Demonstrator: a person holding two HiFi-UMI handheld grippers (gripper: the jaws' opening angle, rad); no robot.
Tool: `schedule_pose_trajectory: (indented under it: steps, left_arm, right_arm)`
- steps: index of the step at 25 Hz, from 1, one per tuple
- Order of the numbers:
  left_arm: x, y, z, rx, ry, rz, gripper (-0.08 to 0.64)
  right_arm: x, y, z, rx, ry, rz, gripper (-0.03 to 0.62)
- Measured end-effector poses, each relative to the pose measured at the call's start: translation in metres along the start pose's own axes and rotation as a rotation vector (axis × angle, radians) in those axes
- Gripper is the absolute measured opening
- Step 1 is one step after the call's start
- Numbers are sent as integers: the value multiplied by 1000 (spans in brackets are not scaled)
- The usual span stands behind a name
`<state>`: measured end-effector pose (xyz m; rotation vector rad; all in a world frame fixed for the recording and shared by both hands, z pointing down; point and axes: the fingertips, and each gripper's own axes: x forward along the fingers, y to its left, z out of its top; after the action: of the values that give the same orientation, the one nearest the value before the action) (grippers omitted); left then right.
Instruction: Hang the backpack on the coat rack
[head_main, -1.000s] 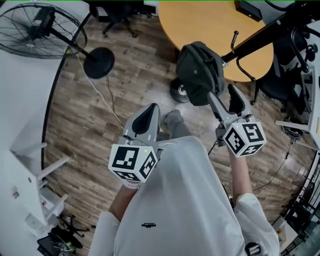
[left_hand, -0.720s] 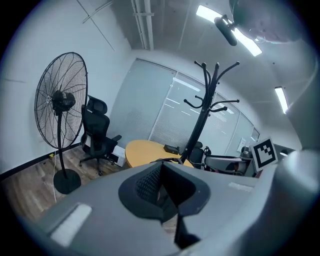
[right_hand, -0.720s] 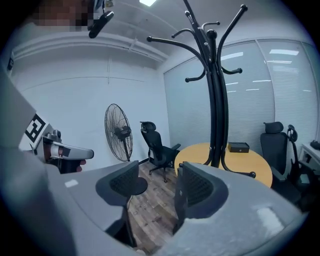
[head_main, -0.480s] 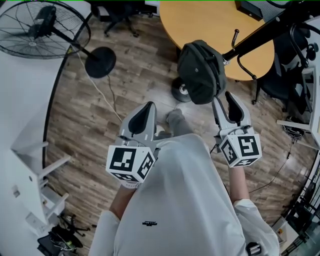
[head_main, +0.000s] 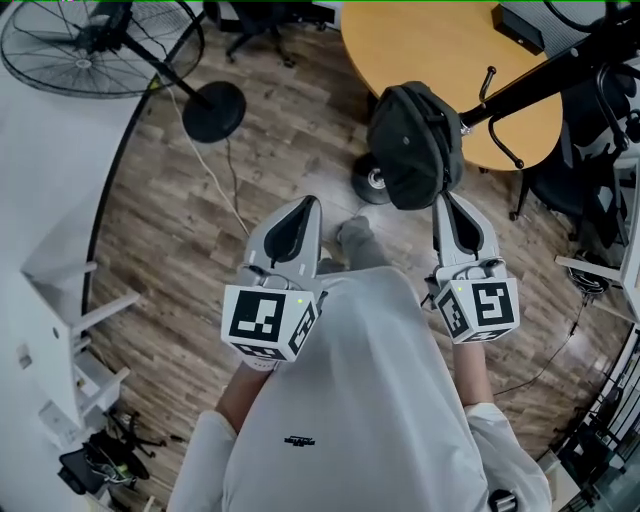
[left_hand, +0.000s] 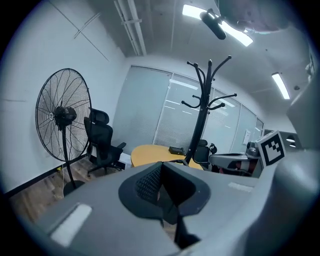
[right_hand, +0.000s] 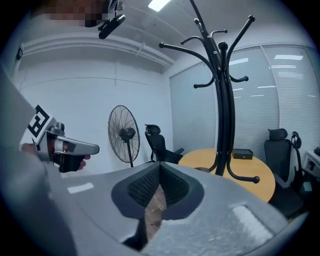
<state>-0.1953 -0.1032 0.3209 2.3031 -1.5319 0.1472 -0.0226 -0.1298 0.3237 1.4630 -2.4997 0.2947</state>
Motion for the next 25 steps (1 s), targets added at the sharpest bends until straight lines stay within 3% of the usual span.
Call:
schedule_pose_trajectory:
  steps: [13, 25]
  left_arm:
    - [-10, 0, -2, 7, -2, 14, 18]
    - [-11, -6, -5, 1, 0, 1, 18]
  right_arm:
    - [0, 18, -11, -7, 40, 58, 2]
    - [-1, 22, -6, 55, 38, 89, 2]
